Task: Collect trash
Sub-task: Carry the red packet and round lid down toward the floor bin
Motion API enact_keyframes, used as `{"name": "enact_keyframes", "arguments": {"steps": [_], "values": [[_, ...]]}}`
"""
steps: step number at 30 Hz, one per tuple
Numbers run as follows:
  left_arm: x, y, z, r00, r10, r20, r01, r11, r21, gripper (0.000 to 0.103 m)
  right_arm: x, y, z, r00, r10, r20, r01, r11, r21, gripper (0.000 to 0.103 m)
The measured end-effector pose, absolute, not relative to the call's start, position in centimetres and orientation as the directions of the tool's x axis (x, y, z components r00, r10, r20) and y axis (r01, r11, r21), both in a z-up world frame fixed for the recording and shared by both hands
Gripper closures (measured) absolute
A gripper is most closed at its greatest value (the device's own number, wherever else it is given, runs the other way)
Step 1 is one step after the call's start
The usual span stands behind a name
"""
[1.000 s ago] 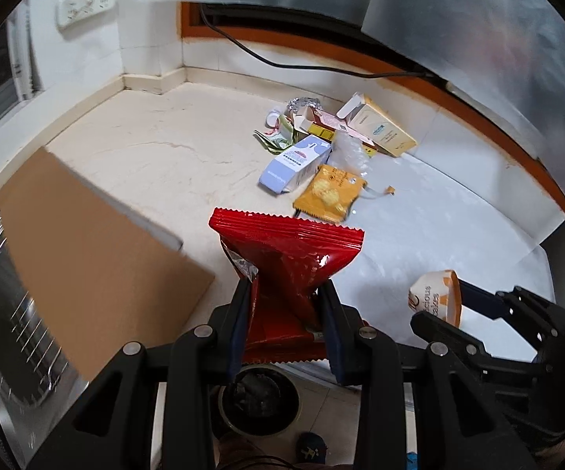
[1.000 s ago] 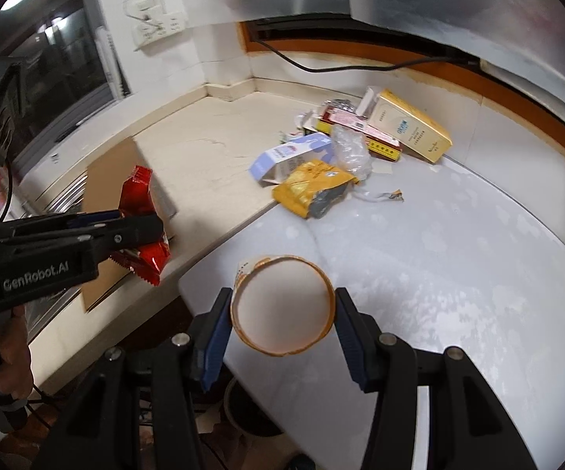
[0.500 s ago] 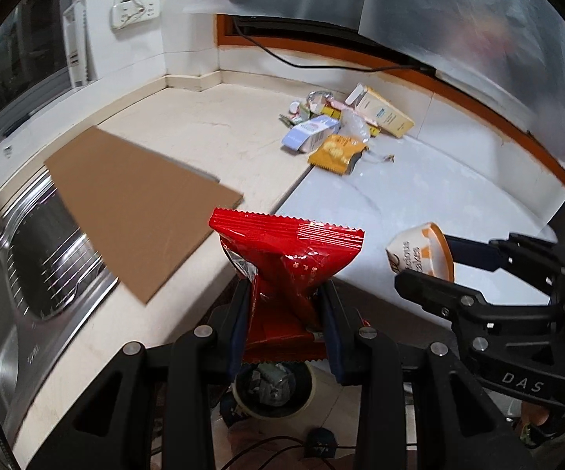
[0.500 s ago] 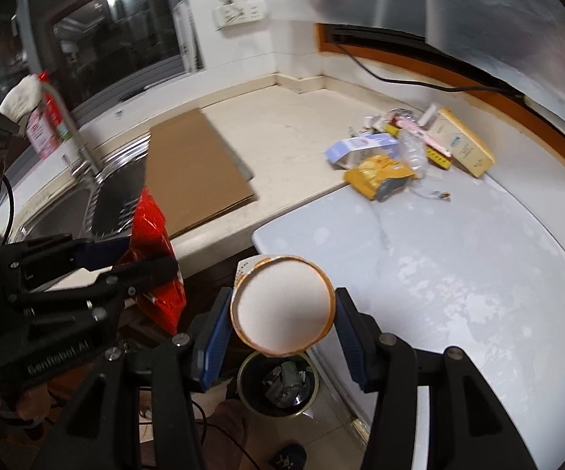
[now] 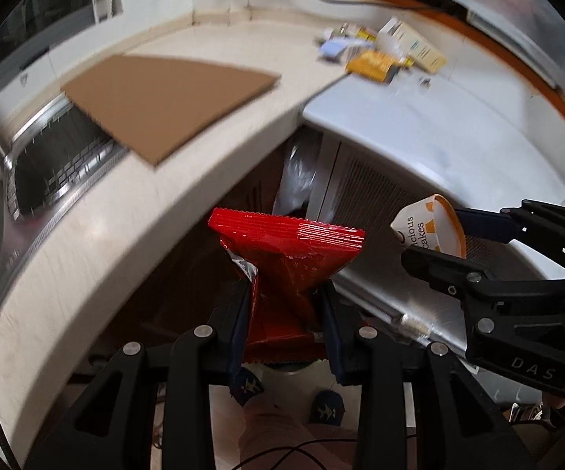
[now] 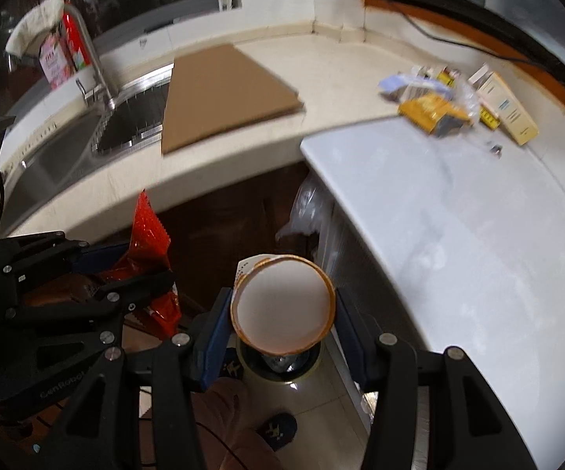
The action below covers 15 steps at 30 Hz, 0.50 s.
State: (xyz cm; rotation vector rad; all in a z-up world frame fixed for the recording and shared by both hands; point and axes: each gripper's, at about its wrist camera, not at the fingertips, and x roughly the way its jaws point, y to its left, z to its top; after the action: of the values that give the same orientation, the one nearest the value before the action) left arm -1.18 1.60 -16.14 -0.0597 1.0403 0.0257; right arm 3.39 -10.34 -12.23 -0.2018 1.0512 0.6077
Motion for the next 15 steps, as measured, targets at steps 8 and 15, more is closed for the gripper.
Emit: {"name": "enact_keyframes", "arguments": {"steps": [8,15], "values": [[-1.6,2.9,-21.9,0.447,-0.009,-0.894,-0.094,0.994,-0.057,0.071,1.8,-8.5,-18.5,0.284,0.332,-0.899,-0.579,0.807,0.115,0.052],[-0.9,4.0,-27.2,0.412,-0.039,-0.91,-0.121,0.988,-0.096,0.071,1.0,-7.6,-24.6,0.231,0.309,-0.923,-0.569,0.812,0.129,0.052]]}}
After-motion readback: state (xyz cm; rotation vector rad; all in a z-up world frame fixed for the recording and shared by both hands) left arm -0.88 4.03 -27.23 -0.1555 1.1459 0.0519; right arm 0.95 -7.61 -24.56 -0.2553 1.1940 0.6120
